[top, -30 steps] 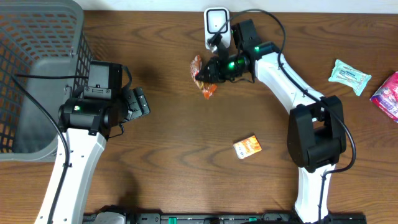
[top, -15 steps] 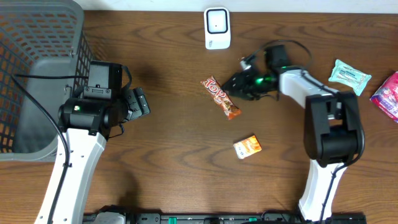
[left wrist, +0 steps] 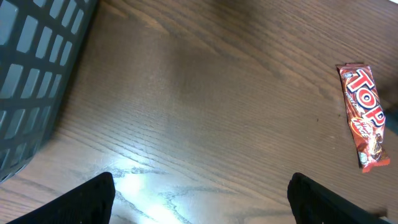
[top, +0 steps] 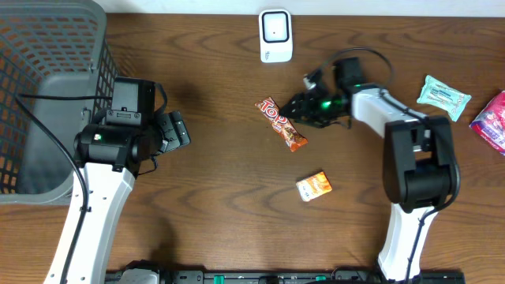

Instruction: Scan the item barcode

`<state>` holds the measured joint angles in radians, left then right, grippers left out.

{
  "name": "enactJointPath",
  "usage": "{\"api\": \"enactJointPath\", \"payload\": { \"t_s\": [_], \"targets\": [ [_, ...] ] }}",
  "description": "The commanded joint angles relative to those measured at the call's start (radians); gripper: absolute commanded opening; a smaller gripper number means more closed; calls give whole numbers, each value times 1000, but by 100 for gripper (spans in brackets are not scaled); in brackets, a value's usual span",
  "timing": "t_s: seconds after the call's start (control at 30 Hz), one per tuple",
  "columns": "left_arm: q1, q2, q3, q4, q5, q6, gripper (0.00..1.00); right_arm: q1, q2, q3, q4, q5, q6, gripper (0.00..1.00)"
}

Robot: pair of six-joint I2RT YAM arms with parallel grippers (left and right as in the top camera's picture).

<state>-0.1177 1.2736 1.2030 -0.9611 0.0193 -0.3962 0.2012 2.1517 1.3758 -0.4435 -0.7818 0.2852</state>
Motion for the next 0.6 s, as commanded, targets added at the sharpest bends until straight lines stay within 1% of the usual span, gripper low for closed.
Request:
{"api": "enactJointPath", "payload": {
  "t_s": [0.0, 0.07, 0.17, 0.2, 0.23, 0.27, 0.3, 0.33, 0.47, 0.57],
  "targets": [
    [5, -5, -4, 1, -12, -2, 89, 70, -14, 12, -21, 225, -42, 65],
    [5, -5, -4, 1, -13, -2, 89, 101, -10, 10, -21, 262, -39, 65],
    [5, -5, -4, 1, -13, -2, 89, 145, 4, 10, -21, 344, -27, 61],
    [5, -5, -4, 1, -12, -2, 89, 157, 8, 10, -21, 371, -16, 52],
    [5, -5, -4, 1, -12, -2, 89, 167, 13, 10, -21, 392, -7, 40],
    [5, -5, -4, 1, -12, -2, 89, 176, 21, 10, -21, 404, -5, 25],
    [5, -5, -4, 1, -12, -2, 89, 180, 22, 10, -21, 407, -4, 6],
    [5, -5, -4, 1, -12, -2, 89, 182, 22, 10, -19, 406, 5, 1],
    [5, -5, -4, 1, -12, -2, 89, 176, 6, 32, 11, 351, 47, 1],
    [5, -5, -4, 1, -13, -2, 89, 159, -10, 96, 58, 280, 78, 1]
  ]
}}
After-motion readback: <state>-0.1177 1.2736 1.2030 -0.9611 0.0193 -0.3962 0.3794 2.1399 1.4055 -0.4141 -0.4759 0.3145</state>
